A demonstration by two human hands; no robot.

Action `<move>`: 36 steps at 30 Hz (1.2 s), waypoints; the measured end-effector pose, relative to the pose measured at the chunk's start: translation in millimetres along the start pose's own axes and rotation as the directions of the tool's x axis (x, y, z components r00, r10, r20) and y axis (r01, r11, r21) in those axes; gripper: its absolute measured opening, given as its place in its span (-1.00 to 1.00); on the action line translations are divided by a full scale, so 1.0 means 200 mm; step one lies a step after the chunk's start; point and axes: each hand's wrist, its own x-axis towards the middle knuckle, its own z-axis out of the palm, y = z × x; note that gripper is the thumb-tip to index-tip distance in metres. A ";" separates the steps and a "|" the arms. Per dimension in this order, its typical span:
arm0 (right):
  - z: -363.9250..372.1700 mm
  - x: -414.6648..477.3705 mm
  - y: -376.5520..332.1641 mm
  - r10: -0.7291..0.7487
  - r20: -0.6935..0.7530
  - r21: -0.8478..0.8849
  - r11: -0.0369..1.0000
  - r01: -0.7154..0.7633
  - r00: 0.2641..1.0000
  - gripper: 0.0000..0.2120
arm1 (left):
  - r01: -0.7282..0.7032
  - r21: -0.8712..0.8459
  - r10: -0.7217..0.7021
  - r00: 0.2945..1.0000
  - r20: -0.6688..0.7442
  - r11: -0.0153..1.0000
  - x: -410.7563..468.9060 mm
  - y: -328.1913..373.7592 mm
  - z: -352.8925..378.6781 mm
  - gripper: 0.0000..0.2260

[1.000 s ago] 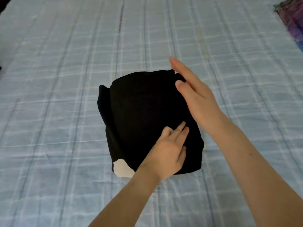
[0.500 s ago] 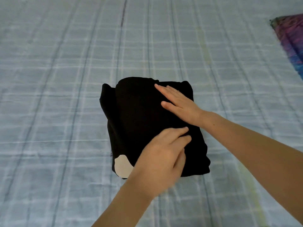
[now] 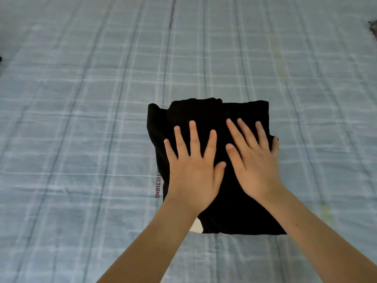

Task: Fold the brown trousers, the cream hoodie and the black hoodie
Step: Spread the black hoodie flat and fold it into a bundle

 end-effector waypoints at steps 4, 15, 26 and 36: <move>0.11 0.04 0.09 0.066 0.037 0.023 0.997 -0.067 0.997 -0.46 | -0.005 0.046 -0.001 0.993 0.120 0.999 0.09 0.01 0.06 -0.36; 0.07 -0.04 0.09 0.096 -0.022 0.058 0.994 -0.095 0.995 -0.49 | 0.078 -0.511 -0.218 0.951 -0.220 0.856 -0.12 -0.26 -0.08 -0.54; 0.06 -0.03 0.07 0.105 -0.018 0.145 0.984 -0.102 0.994 -0.45 | 0.207 -0.835 -0.470 0.880 -0.068 0.510 0.06 -0.18 -0.19 -0.51; 0.08 0.00 0.10 0.072 0.015 0.118 0.990 -0.073 0.997 -0.51 | 0.182 -0.544 -0.153 0.983 0.098 0.819 0.06 -0.20 -0.08 -0.44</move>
